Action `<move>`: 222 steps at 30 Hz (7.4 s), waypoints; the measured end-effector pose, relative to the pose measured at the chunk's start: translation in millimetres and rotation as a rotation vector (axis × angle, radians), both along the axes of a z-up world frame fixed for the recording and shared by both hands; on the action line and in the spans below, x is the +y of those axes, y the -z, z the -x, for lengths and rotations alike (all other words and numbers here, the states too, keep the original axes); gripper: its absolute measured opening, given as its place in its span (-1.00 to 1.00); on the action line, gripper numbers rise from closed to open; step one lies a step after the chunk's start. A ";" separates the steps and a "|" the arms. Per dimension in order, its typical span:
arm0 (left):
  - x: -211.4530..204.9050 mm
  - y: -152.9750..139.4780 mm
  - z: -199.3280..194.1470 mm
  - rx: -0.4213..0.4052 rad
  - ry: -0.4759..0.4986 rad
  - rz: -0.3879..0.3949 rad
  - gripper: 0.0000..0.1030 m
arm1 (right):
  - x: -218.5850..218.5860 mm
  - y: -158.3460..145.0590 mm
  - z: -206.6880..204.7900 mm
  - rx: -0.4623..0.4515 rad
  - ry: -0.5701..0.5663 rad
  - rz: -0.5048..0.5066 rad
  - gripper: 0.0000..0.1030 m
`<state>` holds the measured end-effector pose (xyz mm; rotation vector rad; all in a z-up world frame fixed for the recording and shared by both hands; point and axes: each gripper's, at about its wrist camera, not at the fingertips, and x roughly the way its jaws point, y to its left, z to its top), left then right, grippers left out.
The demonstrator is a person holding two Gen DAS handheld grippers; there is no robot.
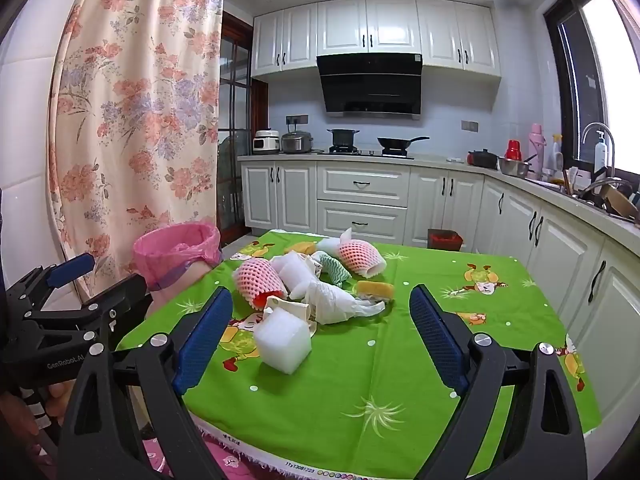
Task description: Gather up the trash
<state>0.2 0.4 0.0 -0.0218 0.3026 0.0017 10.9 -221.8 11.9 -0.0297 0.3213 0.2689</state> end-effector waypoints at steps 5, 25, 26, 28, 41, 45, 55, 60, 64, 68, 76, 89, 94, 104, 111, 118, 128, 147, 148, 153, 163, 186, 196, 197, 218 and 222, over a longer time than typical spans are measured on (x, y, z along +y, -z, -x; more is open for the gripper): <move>-1.3 -0.8 0.7 -0.002 0.006 -0.003 0.91 | 0.3 0.2 0.2 0.003 -0.002 0.005 0.64; 3.0 0.7 2.4 -0.004 0.020 0.014 0.91 | 0.9 8.0 -3.5 0.012 0.001 0.005 0.64; 2.2 -0.6 2.7 -0.005 0.020 0.013 0.91 | 1.5 8.6 -3.5 0.013 0.001 0.007 0.64; 1.0 -0.9 2.7 -0.004 0.021 0.009 0.91 | 2.9 10.2 -4.5 0.016 0.002 0.010 0.64; 0.1 -0.6 3.1 0.006 0.022 0.009 0.91 | 2.4 13.2 -6.5 0.030 0.004 -0.004 0.64; 0.4 -1.0 3.1 0.007 0.022 0.010 0.91 | 1.0 14.5 -7.1 0.031 0.004 -0.008 0.64; 0.0 1.7 3.0 0.011 0.019 0.014 0.91 | 0.5 14.6 -7.6 0.032 0.004 -0.010 0.64; -2.2 4.0 3.0 0.019 0.017 0.013 0.91 | -0.3 16.9 -9.3 0.039 0.011 -0.014 0.64; -2.5 4.5 2.6 0.024 0.015 0.013 0.91 | -1.6 19.3 -10.9 0.041 0.021 -0.017 0.64; -2.7 4.4 2.0 0.028 0.014 0.014 0.91 | -2.8 19.8 -12.9 0.048 0.023 -0.026 0.64; -3.8 4.6 0.7 0.023 0.018 0.011 0.91 | -4.7 19.8 -12.6 0.044 0.023 -0.025 0.64; -1.9 0.5 -2.0 0.024 0.011 0.011 0.91 | -3.5 18.8 -14.3 0.039 0.026 -0.016 0.64; -1.5 -1.5 -4.5 0.026 0.011 0.011 0.91 | -3.4 18.3 -16.5 0.038 0.028 -0.014 0.64; -0.8 -2.5 -7.3 0.028 0.010 0.007 0.92 | -2.9 16.7 -23.3 0.037 0.029 -0.006 0.64; 3.3 0.0 -18.7 0.047 0.008 0.000 0.91 | -5.2 20.7 -33.0 0.040 0.036 0.004 0.64; 13.9 9.1 -46.2 0.074 -0.005 0.002 0.91 | -2.6 32.8 -51.7 0.065 0.050 0.030 0.64; 22.1 23.6 -92.7 0.109 -0.020 -0.010 0.91 | 4.4 61.2 -94.1 0.144 0.038 0.001 0.64; 128.4 93.2 -147.8 0.288 -0.225 0.159 0.91 | 94.6 141.1 -172.6 0.411 -0.072 0.068 0.63; 125.2 95.1 -148.9 0.294 -0.224 0.148 0.91 | 95.0 144.1 -175.4 0.420 -0.061 0.078 0.56; 95.7 96.9 -166.1 0.327 -0.166 0.087 0.91 | 70.0 145.9 -175.0 0.445 -0.066 0.020 0.16; -3.3 103.4 -216.9 0.375 -0.052 0.112 0.91 | -16.4 129.2 -168.5 0.356 0.060 -0.033 0.14; -76.2 142.2 -240.4 0.426 -0.011 0.039 0.50 | -68.9 137.7 -174.6 0.363 0.107 -0.131 0.14; -59.3 110.4 -198.1 0.294 0.020 0.004 0.50 | -42.4 126.9 -172.3 0.337 0.058 -0.091 0.14; -52.9 106.5 -196.0 0.285 0.014 0.013 0.50 | -39.1 126.2 -172.9 0.337 0.053 -0.087 0.14; 124.9 52.4 -191.3 0.191 -0.234 -0.006 0.51 | 138.7 81.1 -230.0 0.247 -0.330 -0.004 0.15; 179.0 42.0 -214.8 0.212 -0.279 0.039 0.51 | 187.3 70.0 -250.3 0.232 -0.418 -0.008 0.15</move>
